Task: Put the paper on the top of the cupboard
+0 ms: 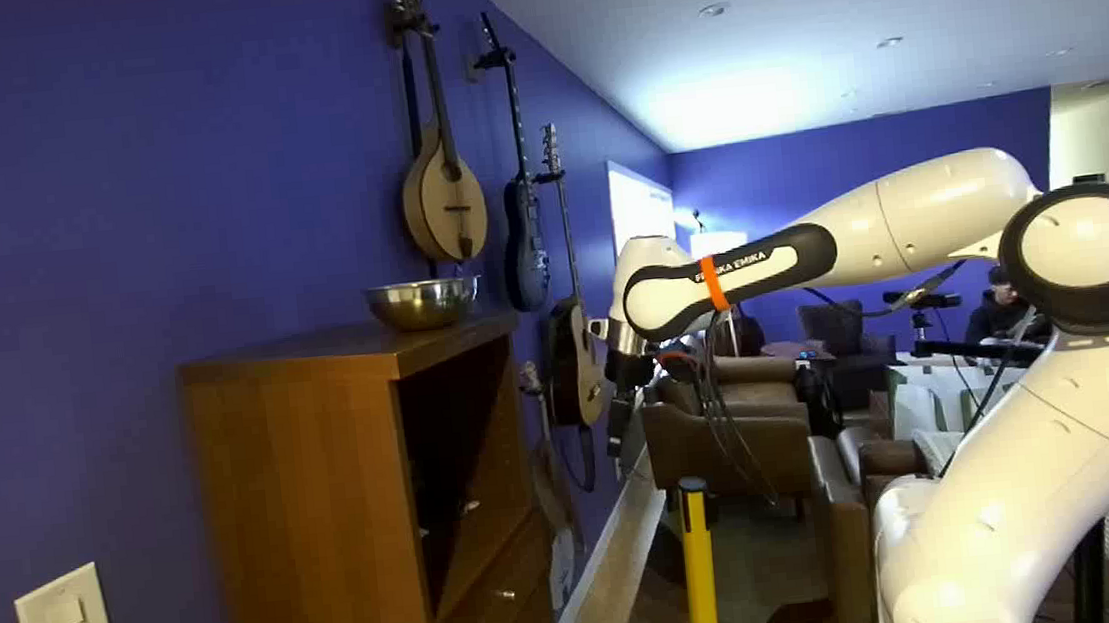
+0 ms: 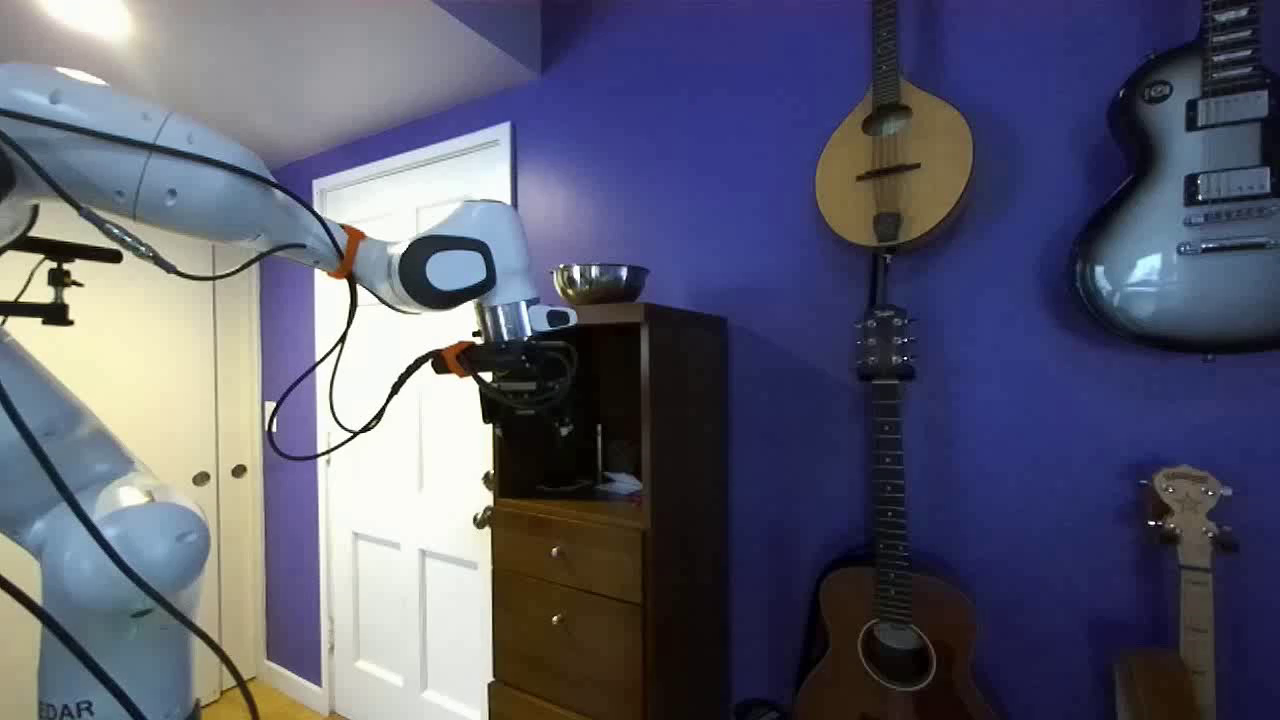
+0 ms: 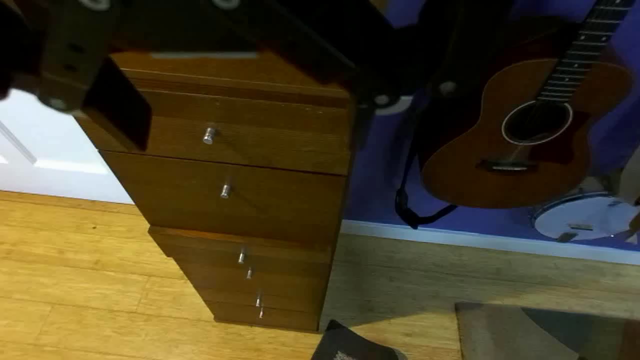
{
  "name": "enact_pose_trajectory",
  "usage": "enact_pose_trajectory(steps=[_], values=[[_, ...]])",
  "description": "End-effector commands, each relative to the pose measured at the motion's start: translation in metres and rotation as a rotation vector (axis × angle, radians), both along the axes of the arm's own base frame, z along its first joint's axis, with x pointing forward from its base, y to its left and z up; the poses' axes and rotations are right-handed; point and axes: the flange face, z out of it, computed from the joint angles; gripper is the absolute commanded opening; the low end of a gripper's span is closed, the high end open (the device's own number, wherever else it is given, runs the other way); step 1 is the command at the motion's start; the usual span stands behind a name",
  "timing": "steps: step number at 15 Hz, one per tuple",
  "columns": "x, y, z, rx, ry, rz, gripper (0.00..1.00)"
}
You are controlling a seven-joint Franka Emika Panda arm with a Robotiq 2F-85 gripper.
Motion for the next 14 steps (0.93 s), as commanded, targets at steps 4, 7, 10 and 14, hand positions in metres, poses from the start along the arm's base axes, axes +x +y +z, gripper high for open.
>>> enact_pose_trajectory(steps=[4, 7, 10, 14], values=[[0.0, 0.0, 0.001, 0.0, 0.001, 0.0, 1.0], [0.0, 0.0, 0.001, 0.0, 0.001, 0.0, 1.0], [0.0, 0.0, 0.001, 0.0, 0.001, 0.0, 1.0], [0.015, 0.049, -0.012, 0.039, -0.01, 0.0, 1.0]])
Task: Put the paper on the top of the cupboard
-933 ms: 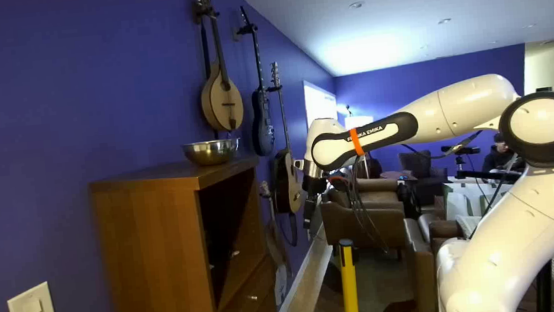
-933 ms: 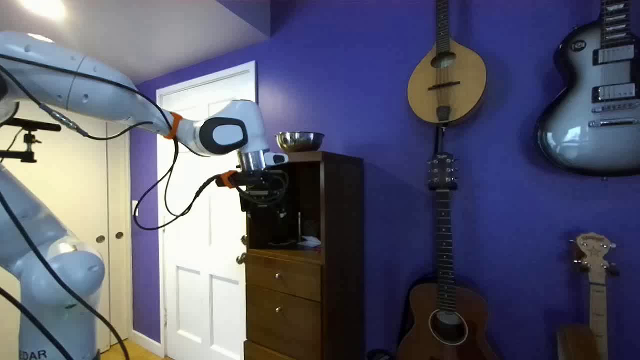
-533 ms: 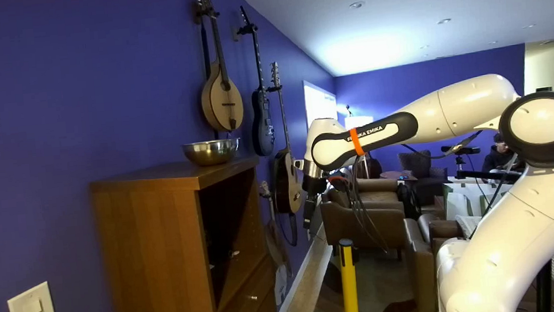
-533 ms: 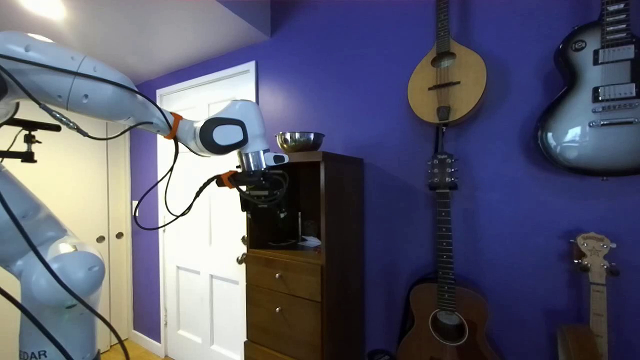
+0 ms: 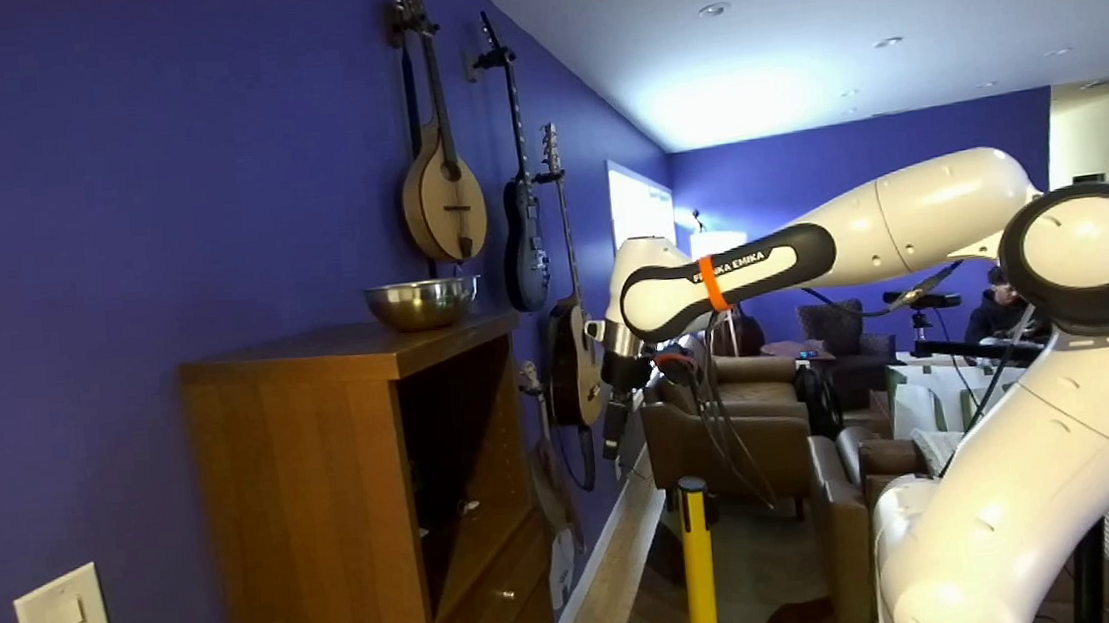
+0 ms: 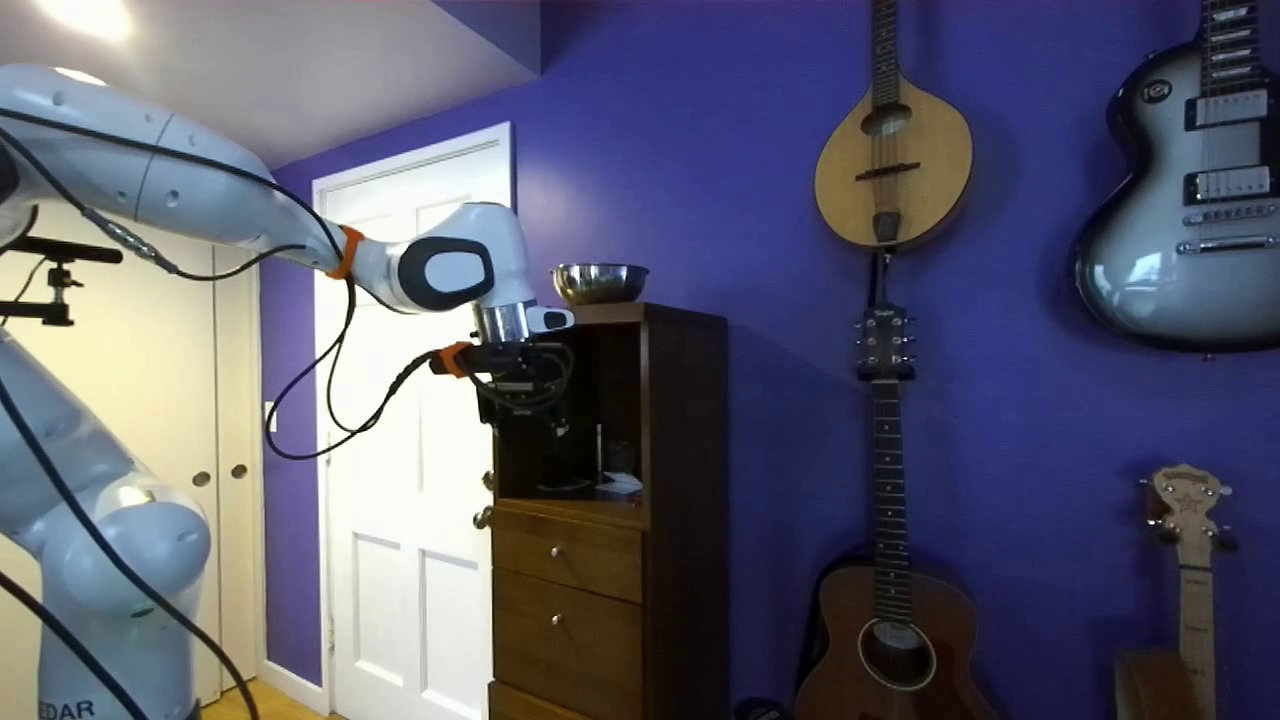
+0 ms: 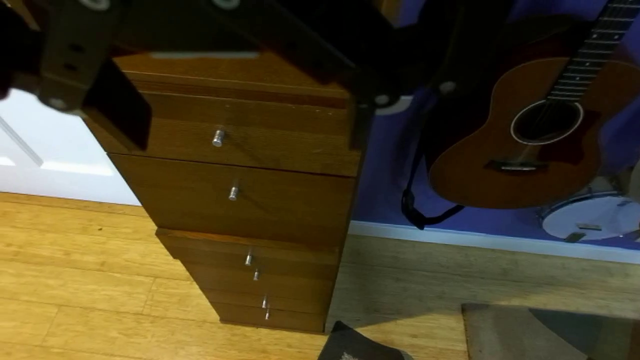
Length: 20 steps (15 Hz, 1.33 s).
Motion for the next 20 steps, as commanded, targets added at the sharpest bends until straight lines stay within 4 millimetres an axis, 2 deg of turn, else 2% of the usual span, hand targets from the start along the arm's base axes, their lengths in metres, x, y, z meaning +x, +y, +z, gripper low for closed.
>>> enact_pose_trajectory(steps=[1, 4, 7, 10, 14, 15, 18, 20], values=[[0.015, 0.056, -0.014, 0.043, -0.013, -0.013, 1.0], [0.032, 0.11, -0.023, 0.034, -0.103, -0.046, 1.0], [0.058, 0.14, -0.038, -0.006, -0.171, -0.069, 1.0], [0.072, 0.144, -0.055, -0.007, -0.175, -0.079, 1.0], [0.086, 0.134, -0.09, -0.012, -0.133, -0.1, 1.0], [0.076, 0.138, -0.076, -0.003, -0.146, -0.078, 1.0], [0.082, 0.134, -0.093, -0.004, -0.118, -0.085, 1.0], [0.089, 0.14, -0.098, 0.07, -0.222, -0.114, 1.0]])
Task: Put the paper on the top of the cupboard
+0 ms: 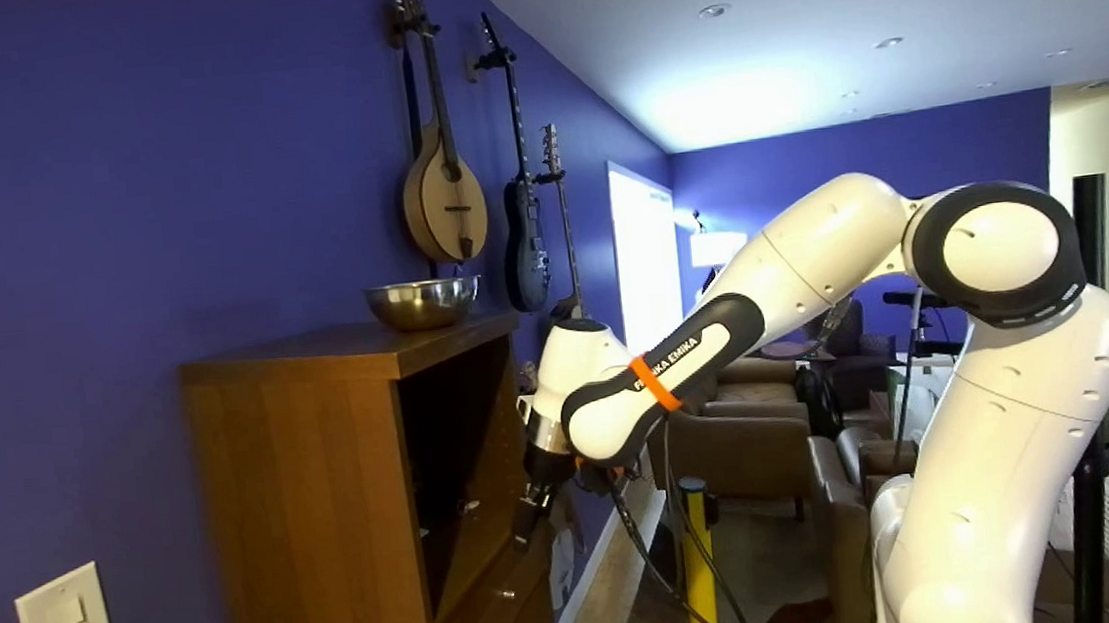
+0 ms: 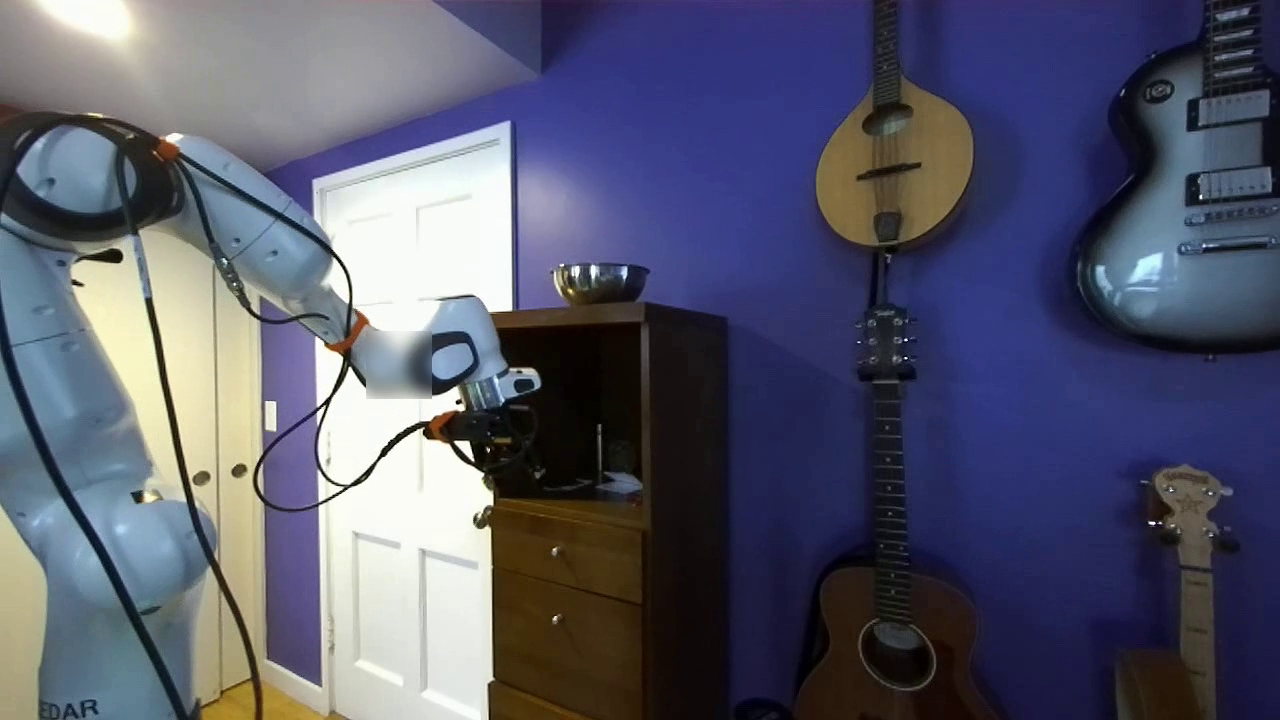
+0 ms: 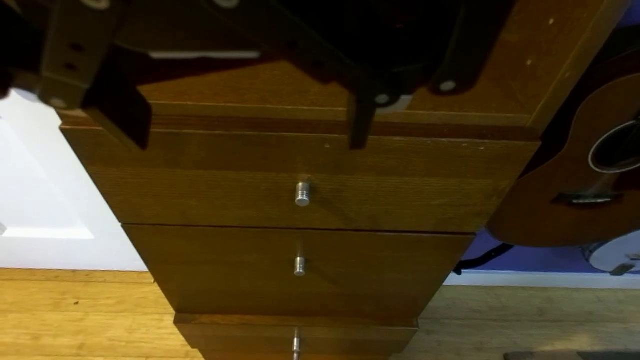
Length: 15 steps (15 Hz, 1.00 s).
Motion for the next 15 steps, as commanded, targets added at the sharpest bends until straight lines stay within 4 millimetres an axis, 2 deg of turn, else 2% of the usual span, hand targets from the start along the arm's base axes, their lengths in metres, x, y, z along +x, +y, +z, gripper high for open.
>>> enact_pose_trajectory(steps=[1, 3, 5, 8, 12, 13, 15], values=[[0.011, 0.007, -0.004, 0.081, -0.162, -0.04, 1.0], [0.019, 0.018, -0.002, 0.096, -0.279, -0.013, 1.0], [0.025, 0.031, -0.013, 0.021, -0.366, 0.093, 1.0], [0.038, 0.04, -0.023, -0.064, -0.507, 0.182, 1.0], [0.063, 0.009, -0.026, -0.127, -0.701, 0.105, 1.0], [0.045, 0.022, -0.024, -0.088, -0.64, 0.119, 1.0], [0.054, 0.011, -0.029, -0.111, -0.674, 0.1, 1.0]])
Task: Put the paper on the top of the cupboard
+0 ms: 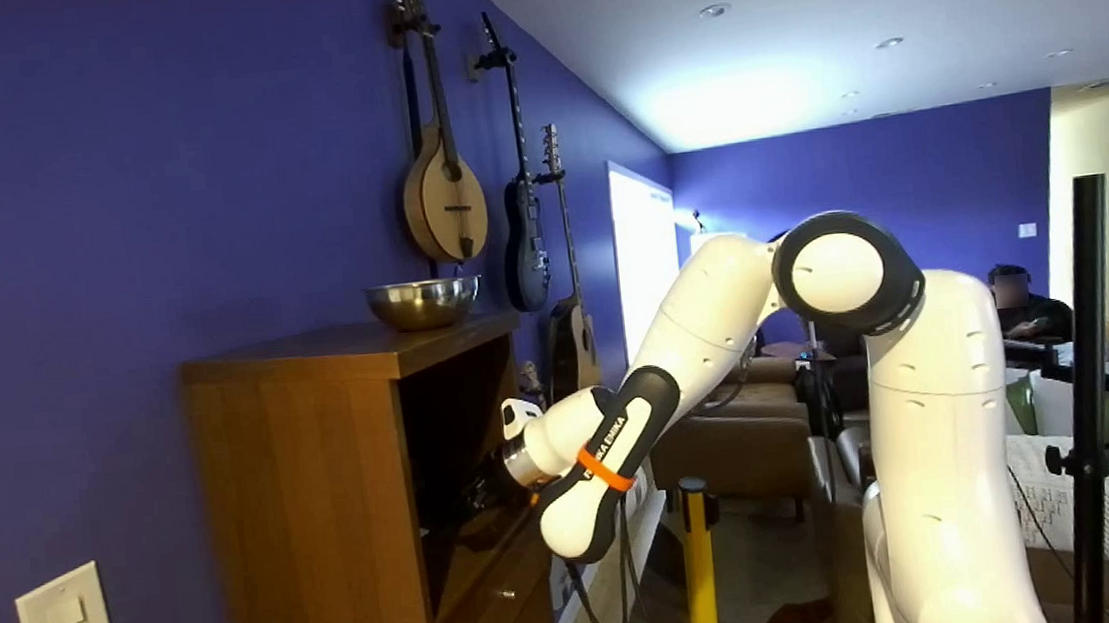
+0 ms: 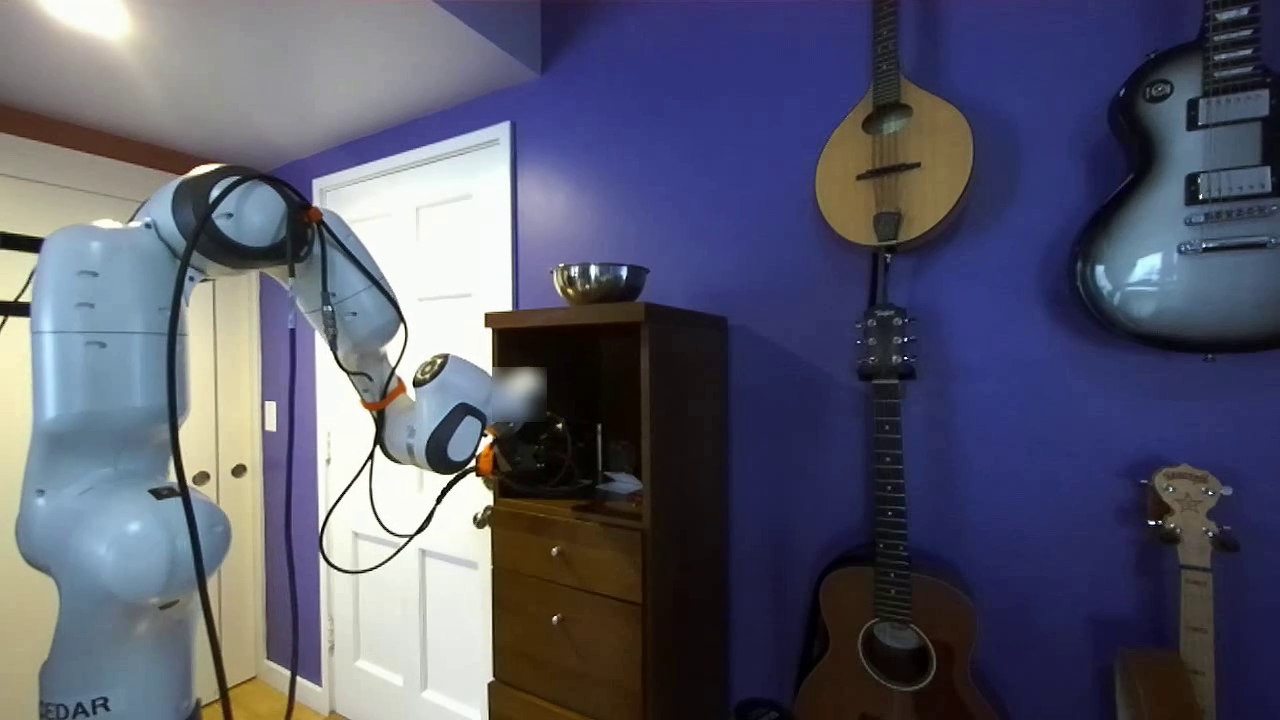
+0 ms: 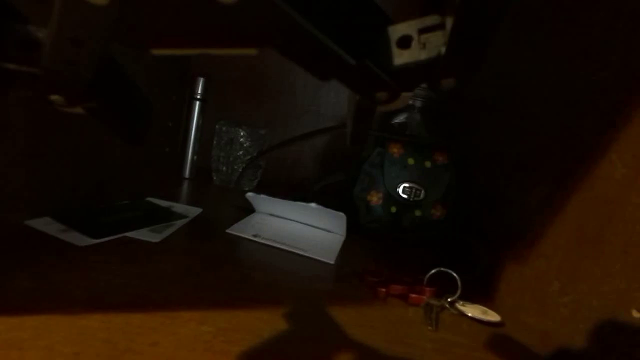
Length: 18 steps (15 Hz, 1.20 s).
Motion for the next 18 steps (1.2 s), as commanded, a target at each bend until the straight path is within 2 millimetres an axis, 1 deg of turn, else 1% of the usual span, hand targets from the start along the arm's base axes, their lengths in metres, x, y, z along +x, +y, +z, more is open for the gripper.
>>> enact_pose_trajectory(steps=[1, 2, 3, 5, 8, 11, 15, 16, 17, 18], values=[[0.003, -0.001, -0.001, -0.002, -0.002, -0.003, 1.0], [0.005, 0.007, -0.001, -0.012, -0.039, 0.034, 1.0], [0.009, 0.017, -0.003, -0.065, -0.065, 0.127, 1.0], [0.015, 0.016, -0.006, -0.149, -0.084, 0.221, 1.0], [0.024, 0.004, -0.009, -0.274, -0.134, 0.35, 1.0], [0.036, -0.014, -0.002, -0.375, -0.234, 0.415, 1.0], [0.04, -0.027, 0.004, -0.453, -0.365, 0.463, 1.0], [0.042, -0.031, 0.005, -0.475, -0.373, 0.45, 1.0], [0.042, -0.034, 0.004, -0.443, -0.344, 0.42, 1.0], [0.037, -0.029, 0.003, -0.433, -0.33, 0.423, 1.0]])
